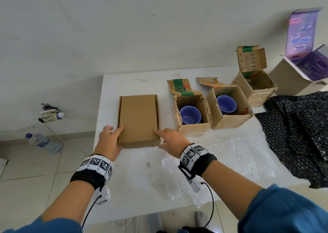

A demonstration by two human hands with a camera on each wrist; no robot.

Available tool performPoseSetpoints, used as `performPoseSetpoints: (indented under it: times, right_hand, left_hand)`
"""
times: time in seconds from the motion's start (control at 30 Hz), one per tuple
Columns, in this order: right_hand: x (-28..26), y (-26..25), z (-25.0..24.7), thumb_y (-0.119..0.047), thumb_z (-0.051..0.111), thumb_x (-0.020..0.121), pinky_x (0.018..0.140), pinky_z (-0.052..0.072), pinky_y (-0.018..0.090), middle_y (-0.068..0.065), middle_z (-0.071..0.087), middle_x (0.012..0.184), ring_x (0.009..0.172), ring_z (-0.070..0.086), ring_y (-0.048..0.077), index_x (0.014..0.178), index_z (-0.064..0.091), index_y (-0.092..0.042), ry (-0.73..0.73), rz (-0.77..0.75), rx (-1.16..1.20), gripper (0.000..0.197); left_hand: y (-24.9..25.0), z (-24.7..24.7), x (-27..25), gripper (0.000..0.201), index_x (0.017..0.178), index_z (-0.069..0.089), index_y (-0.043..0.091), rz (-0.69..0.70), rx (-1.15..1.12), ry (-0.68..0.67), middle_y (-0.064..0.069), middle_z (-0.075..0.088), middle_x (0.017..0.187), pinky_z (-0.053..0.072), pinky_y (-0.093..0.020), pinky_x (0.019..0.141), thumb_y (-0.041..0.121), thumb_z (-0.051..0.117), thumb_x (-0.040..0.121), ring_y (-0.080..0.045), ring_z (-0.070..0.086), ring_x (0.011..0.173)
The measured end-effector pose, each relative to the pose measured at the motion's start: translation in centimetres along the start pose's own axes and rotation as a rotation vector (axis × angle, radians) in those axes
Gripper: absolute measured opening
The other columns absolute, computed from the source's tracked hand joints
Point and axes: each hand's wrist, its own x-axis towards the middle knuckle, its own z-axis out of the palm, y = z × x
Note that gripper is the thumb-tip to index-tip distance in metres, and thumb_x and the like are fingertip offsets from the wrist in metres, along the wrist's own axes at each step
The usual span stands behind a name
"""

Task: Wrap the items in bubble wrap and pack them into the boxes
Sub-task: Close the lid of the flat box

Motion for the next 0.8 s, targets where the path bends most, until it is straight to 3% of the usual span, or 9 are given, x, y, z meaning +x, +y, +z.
performPoseSetpoints:
  times: [0.07,0.17,0.27,0.33,0.4,0.5,0.6,0.7,0.8]
  right_hand:
    - [-2.1,1.0,-1.3,-0.022,0.057,0.093,0.094,0.045,0.03,0.008,0.056,0.125,0.106,0.057,0.022,0.137,0.045,-0.015,-0.002,-0.036,0.072,0.047]
    - [-5.6,4.3,-3.6,-0.025,0.061,0.09,0.082,0.044,0.022,0.001,0.064,0.111,0.088,0.057,0.012,0.122,0.06,-0.016,0.006,-0.049,0.123,0.033]
    - [-8.8,9.6,-5.7,-0.026,0.065,0.087,0.075,0.04,0.016,0.0,0.067,0.101,0.081,0.053,0.007,0.108,0.067,-0.016,0.019,0.024,0.086,0.023]
    - [-10.8,13.8,-6.6,-0.026,0.068,0.085,0.071,0.036,0.014,-0.002,0.066,0.094,0.079,0.052,0.007,0.103,0.068,-0.015,0.043,0.121,0.052,0.021]
    - [-12.3,17.8,-6.6,-0.03,0.071,0.082,0.073,0.037,0.017,-0.003,0.062,0.09,0.083,0.055,0.011,0.102,0.067,-0.016,0.068,0.236,0.016,0.024]
    - [-13.8,22.0,-5.5,-0.038,0.073,0.078,0.083,0.041,0.024,0.001,0.054,0.098,0.095,0.055,0.018,0.107,0.061,-0.018,0.053,0.368,-0.011,0.037]
    - [-14.6,24.2,-4.4,-0.038,0.077,0.074,0.089,0.041,0.026,0.002,0.045,0.102,0.101,0.053,0.022,0.112,0.058,-0.019,0.066,0.369,0.037,0.047]
    - [-14.6,25.2,-3.7,-0.036,0.078,0.072,0.092,0.043,0.029,-0.001,0.04,0.101,0.102,0.052,0.024,0.112,0.058,-0.019,0.092,0.316,0.092,0.048]
    - [-14.6,26.0,-3.2,-0.035,0.077,0.074,0.096,0.042,0.032,0.0,0.041,0.102,0.106,0.05,0.024,0.114,0.057,-0.019,0.128,0.279,0.135,0.048]
  left_hand:
    - [2.1,-0.3,-1.1,0.06,0.134,0.051,0.018,0.034,0.033,0.111,-0.015,0.034,0.139,0.037,-0.046,0.104,0.01,0.072,0.078,-0.033,0.027,0.13]
    - [6.7,-0.1,-3.0,0.037,0.118,0.061,0.015,0.231,-0.042,0.196,-0.006,0.049,0.123,0.043,-0.04,0.098,0.014,0.069,0.082,-0.025,0.042,0.118]
    - [12.0,1.7,-4.2,0.022,0.109,0.062,0.022,0.336,-0.135,0.05,0.009,0.057,0.106,0.049,-0.03,0.087,0.022,0.063,0.087,-0.008,0.053,0.098]
    - [15.2,3.7,-4.4,0.018,0.105,0.062,0.025,0.38,-0.151,-0.023,0.012,0.059,0.098,0.051,-0.029,0.081,0.026,0.062,0.087,-0.005,0.056,0.089]
    - [17.9,5.7,-4.4,0.019,0.106,0.062,0.027,0.394,-0.102,-0.082,0.013,0.058,0.1,0.05,-0.029,0.082,0.031,0.061,0.087,-0.006,0.056,0.091]
    - [21.0,8.2,-3.9,0.035,0.118,0.058,0.028,0.356,0.007,-0.158,0.011,0.056,0.116,0.045,-0.028,0.09,0.043,0.06,0.086,-0.01,0.051,0.109]
    - [23.8,10.2,-3.2,0.055,0.128,0.052,0.028,0.312,0.11,-0.201,0.006,0.05,0.13,0.041,-0.033,0.099,0.054,0.061,0.081,-0.015,0.045,0.12]
    - [25.3,11.7,-2.9,0.061,0.128,0.052,0.028,0.25,0.222,-0.247,0.004,0.049,0.127,0.04,-0.034,0.098,0.059,0.062,0.077,-0.018,0.045,0.118]
    - [25.5,12.6,-2.9,0.055,0.116,0.055,0.027,0.171,0.179,-0.256,0.005,0.052,0.113,0.043,-0.031,0.09,0.056,0.07,0.071,-0.016,0.049,0.107]
